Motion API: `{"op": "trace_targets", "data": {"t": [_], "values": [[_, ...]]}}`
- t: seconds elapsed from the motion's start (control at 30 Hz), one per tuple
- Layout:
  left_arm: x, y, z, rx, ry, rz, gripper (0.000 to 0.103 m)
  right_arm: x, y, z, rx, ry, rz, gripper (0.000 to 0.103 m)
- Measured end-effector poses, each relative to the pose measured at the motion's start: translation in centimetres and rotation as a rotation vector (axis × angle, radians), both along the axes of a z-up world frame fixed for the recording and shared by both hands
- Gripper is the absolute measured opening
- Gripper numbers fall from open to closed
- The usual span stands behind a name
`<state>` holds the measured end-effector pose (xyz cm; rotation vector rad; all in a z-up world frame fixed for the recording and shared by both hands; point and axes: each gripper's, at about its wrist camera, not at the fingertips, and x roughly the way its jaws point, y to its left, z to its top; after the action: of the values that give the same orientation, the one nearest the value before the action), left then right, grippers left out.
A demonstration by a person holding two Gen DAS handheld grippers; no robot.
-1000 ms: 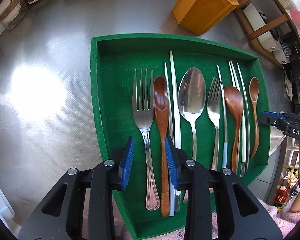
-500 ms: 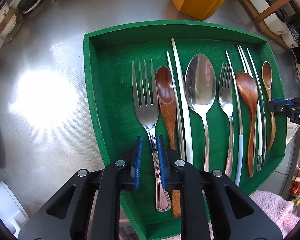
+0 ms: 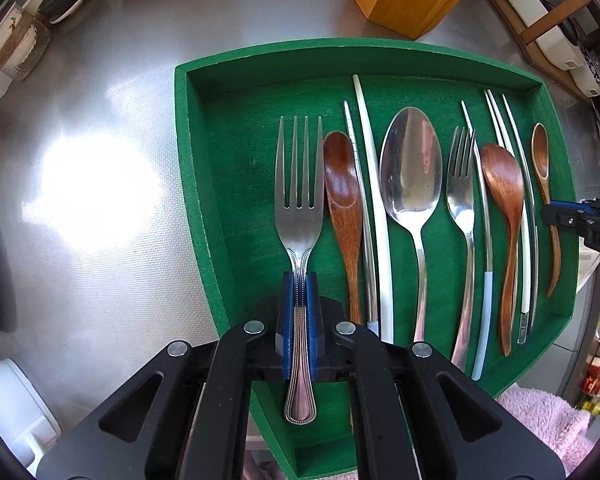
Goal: Organize utensils
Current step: 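Lift fork and wooden spoon into the orange holder, open both tools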
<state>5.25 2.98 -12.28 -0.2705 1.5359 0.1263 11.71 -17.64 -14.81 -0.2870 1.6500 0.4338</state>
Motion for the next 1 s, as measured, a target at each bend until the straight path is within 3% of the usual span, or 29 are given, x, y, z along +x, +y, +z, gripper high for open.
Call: {"op": "trace_targets", "data": {"t": [0.1, 0.2, 0.33, 0.5, 0.67, 0.77, 1.0], "values": [[-0.6, 1.1, 0.3, -0.072, -0.038, 0.032, 0.004, -0.2, -0.2, 0.3, 0.032, -0.005, 0.001, 0.008], [-1.4, 1.4, 1.8, -0.082, -0.109, 0.027, 0.004, -0.4, -1.2, 1.3, 0.087, -0.018, -0.017, 0.008], [-2.0, 0.8, 6.2, -0.082, -0.335, 0.015, 0.004, -0.7, -2.1, 4.5, 0.241, -0.1, -0.024, 0.008], [-0.6, 1.1, 10.7, -0.079, -0.668, 0.029, 0.004, 0.4, -1.7, 10.1, 0.474, -0.383, -0.022, 0.008], [3.7, 0.9, 13.0, -0.087, -0.877, 0.079, 0.004, 4.1, -0.1, 13.6, 0.634, -0.624, -0.06, 0.008], [5.9, 1.2, 14.5, -0.072, -0.976, 0.087, 0.004, 6.1, 1.1, 14.7, 0.696, -0.74, -0.084, 0.008], [13.3, 1.0, 14.2, -0.04, -1.054, 0.104, 0.004, 11.6, 4.6, 14.9, 0.738, -0.808, -0.121, 0.008]]}}
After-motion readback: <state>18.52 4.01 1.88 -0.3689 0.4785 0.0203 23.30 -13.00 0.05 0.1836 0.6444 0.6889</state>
